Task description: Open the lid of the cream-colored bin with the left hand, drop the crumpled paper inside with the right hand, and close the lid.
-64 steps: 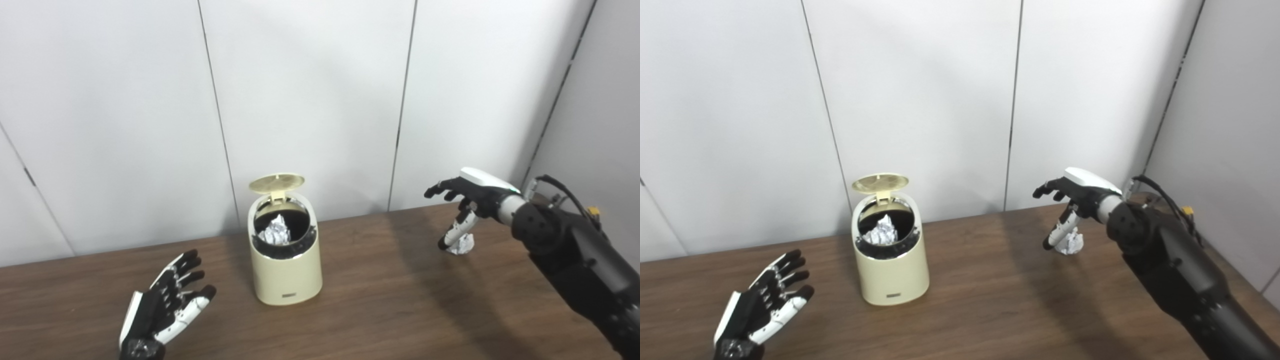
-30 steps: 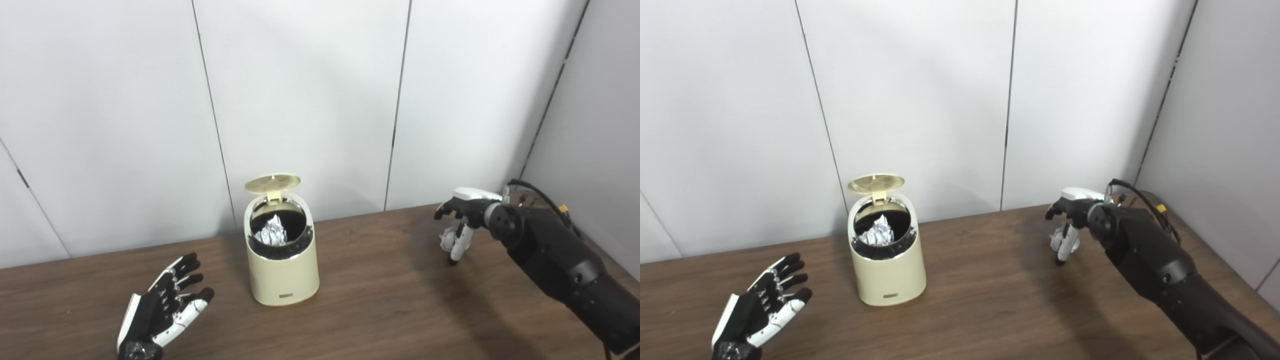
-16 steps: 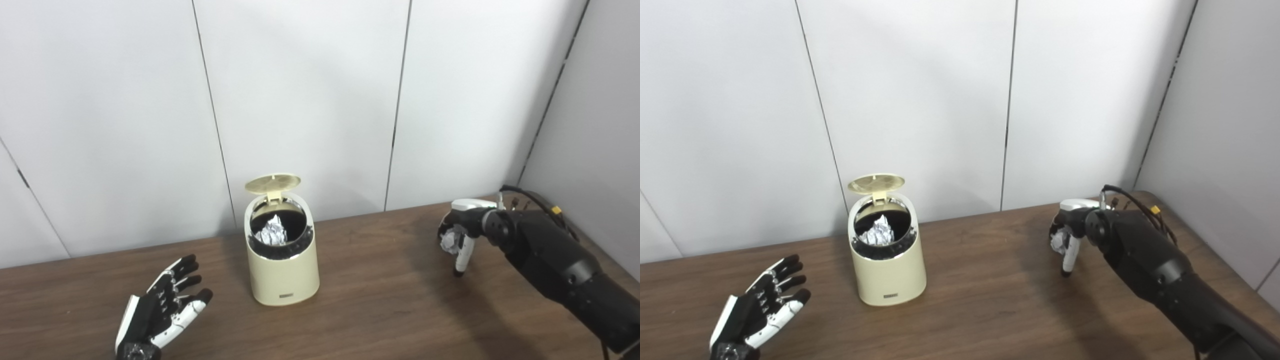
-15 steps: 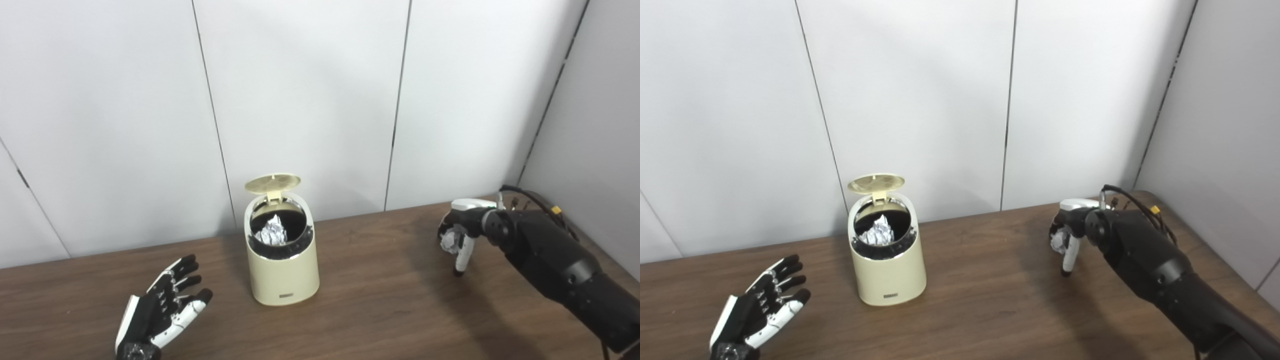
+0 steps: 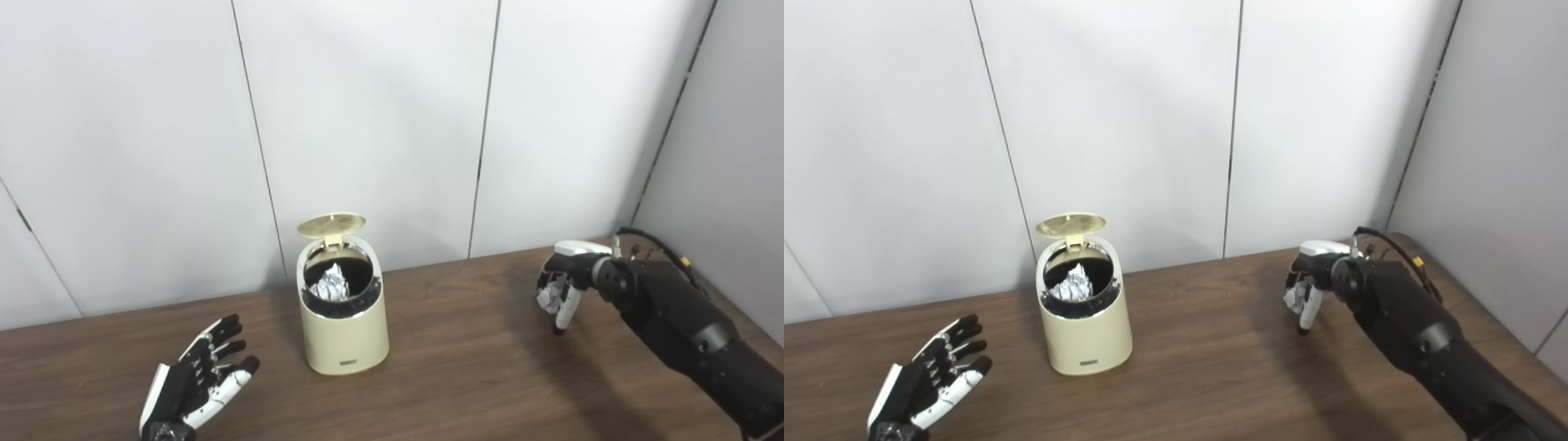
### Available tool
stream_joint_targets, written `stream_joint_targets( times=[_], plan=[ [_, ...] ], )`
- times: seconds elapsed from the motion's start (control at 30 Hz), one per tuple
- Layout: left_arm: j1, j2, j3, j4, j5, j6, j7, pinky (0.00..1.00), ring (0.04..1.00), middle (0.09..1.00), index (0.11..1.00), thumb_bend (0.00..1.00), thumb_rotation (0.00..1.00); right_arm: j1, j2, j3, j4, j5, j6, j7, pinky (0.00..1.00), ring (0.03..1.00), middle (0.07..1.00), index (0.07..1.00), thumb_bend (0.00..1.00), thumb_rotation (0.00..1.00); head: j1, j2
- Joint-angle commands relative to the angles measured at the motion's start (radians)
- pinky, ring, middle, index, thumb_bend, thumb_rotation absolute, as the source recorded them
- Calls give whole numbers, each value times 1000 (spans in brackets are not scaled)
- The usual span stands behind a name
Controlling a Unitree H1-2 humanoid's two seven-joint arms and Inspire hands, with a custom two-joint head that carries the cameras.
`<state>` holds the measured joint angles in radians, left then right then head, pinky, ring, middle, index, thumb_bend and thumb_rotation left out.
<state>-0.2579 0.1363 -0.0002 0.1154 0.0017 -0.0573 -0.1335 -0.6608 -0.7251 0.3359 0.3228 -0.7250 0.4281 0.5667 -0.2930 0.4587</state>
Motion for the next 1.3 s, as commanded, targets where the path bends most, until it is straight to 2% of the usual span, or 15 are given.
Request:
stream_joint_targets(
  times=[0.0,0.03,0.2,0.47,0.57,0.6,0.67,0.77,0.9,1.07,1.27],
  plan=[
    [-22,13,1,-27,1,-21,-1,643,807,864,895,703,365,-23,-3,-35,-11,6,-7,-64,402,429,488,541,538,0,1,1],
    [-22,12,1,-26,-6,-21,-4,649,812,866,896,703,360,-18,3,-46,-9,10,-11,-85,373,399,494,531,522,0,1,2],
    [-22,12,0,-22,-16,-23,-12,646,813,868,896,698,347,2,24,-83,-12,26,-28,-164,366,399,506,502,517,0,2,6],
    [-20,12,-5,-28,-17,-17,-13,641,813,871,891,704,349,20,23,-99,-42,33,-48,-218,370,394,509,503,516,0,8,11],
    [-19,9,-6,-27,-22,-14,-14,646,819,873,890,703,337,20,12,-106,-95,36,-43,-203,356,386,500,521,515,0,19,10],
    [-19,8,-6,-27,-19,-15,-12,644,818,872,887,706,337,21,8,-108,-111,38,-45,-197,398,395,489,511,518,0,24,10],
    [-19,7,-8,-27,-18,-14,-12,640,817,870,886,707,336,29,5,-125,-174,57,-53,-188,415,400,485,507,519,0,37,8],
    [-20,9,-13,-23,-13,-18,-12,637,812,865,883,718,348,37,8,-146,-283,80,-57,-169,383,396,502,501,517,0,51,7],
    [-23,6,-19,-10,-7,-31,-10,638,811,867,884,717,346,38,16,-154,-378,98,-67,-140,391,399,504,503,517,0,72,5],
    [-23,-3,-28,-3,3,-41,-2,640,811,866,885,700,327,28,42,-146,-429,114,-90,-131,405,417,509,491,518,0,96,0],
    [-28,-14,-38,8,23,-41,14,654,814,860,876,689,315,0,97,-112,-555,92,-53,-85,420,434,504,476,520,0,128,-6]
  ],
)
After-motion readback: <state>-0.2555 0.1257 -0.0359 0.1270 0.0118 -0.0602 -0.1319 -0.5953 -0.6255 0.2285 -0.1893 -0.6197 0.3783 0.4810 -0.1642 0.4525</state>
